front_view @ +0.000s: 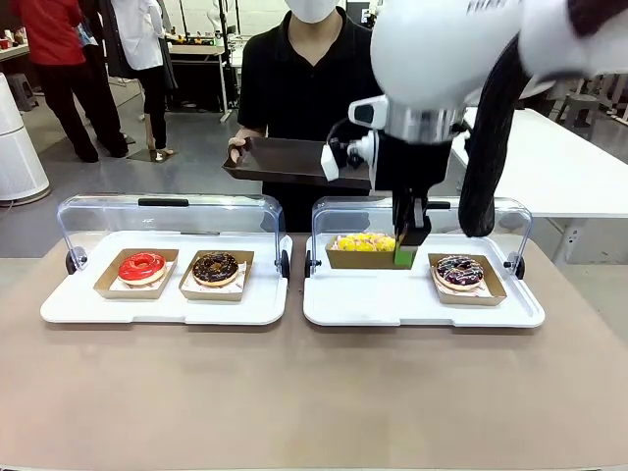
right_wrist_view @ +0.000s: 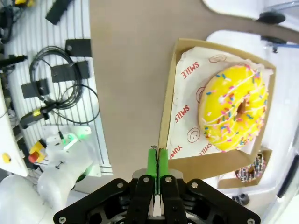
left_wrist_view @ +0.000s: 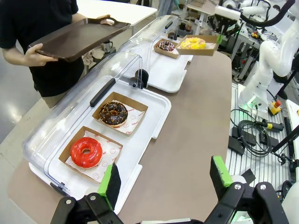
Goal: Provide the desired donut to the person.
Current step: Pick up and lift the Paper togo box containing the Donut pointed at by the person, then place the picked Paper togo box onto the Handle tray extended by the person.
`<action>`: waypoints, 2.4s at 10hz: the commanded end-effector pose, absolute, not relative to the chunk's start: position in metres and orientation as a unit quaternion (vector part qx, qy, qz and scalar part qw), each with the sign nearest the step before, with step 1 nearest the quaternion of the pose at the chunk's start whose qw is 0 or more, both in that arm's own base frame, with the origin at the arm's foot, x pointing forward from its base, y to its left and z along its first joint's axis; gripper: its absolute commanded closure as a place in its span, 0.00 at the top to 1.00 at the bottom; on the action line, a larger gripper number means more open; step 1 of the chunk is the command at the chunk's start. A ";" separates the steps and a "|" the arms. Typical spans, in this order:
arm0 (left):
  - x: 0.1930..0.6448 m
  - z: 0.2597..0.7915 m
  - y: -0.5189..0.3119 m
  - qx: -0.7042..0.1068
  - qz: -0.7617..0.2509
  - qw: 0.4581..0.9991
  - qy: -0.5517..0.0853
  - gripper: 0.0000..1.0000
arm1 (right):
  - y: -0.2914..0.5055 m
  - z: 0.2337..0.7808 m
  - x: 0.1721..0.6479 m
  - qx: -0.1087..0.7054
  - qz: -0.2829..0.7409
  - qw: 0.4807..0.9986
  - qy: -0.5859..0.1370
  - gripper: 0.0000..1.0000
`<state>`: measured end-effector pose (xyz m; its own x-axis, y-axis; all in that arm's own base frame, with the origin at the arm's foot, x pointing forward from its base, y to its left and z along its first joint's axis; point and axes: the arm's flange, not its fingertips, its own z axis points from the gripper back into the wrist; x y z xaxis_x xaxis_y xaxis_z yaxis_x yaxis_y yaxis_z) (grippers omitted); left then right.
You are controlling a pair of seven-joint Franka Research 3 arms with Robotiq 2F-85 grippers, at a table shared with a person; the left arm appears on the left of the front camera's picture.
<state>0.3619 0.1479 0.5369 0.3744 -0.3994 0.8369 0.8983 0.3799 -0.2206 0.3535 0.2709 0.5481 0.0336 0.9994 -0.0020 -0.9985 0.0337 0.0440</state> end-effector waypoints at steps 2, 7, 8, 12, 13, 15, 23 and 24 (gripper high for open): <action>0.362 0.538 0.149 -0.354 -0.434 0.744 -0.363 1.00 | 0.281 0.593 0.352 0.014 0.694 0.720 -0.005 0.00; 0.362 0.538 0.149 -0.354 -0.434 0.744 -0.363 1.00 | 0.282 0.634 0.364 0.010 0.703 0.710 -0.020 0.00; 0.362 0.538 0.149 -0.354 -0.434 0.744 -0.363 1.00 | 0.280 0.630 0.367 0.020 0.718 0.695 -0.030 0.00; 0.362 0.538 0.149 -0.354 -0.434 0.744 -0.363 1.00 | 0.282 0.631 0.360 0.014 0.700 0.714 -0.029 0.00; 0.362 0.538 0.149 -0.354 -0.434 0.744 -0.363 1.00 | 0.282 0.631 0.360 0.014 0.700 0.714 -0.029 0.00; 0.362 0.538 0.149 -0.354 -0.434 0.744 -0.363 1.00 | 0.282 0.631 0.360 0.014 0.700 0.714 -0.029 0.00; 0.362 0.538 0.149 -0.354 -0.434 0.744 -0.363 1.00 | 0.282 0.631 0.360 0.014 0.700 0.714 -0.029 0.00; 0.362 0.538 0.149 -0.354 -0.434 0.744 -0.363 1.00 | 0.282 0.631 0.360 0.014 0.700 0.714 -0.029 0.00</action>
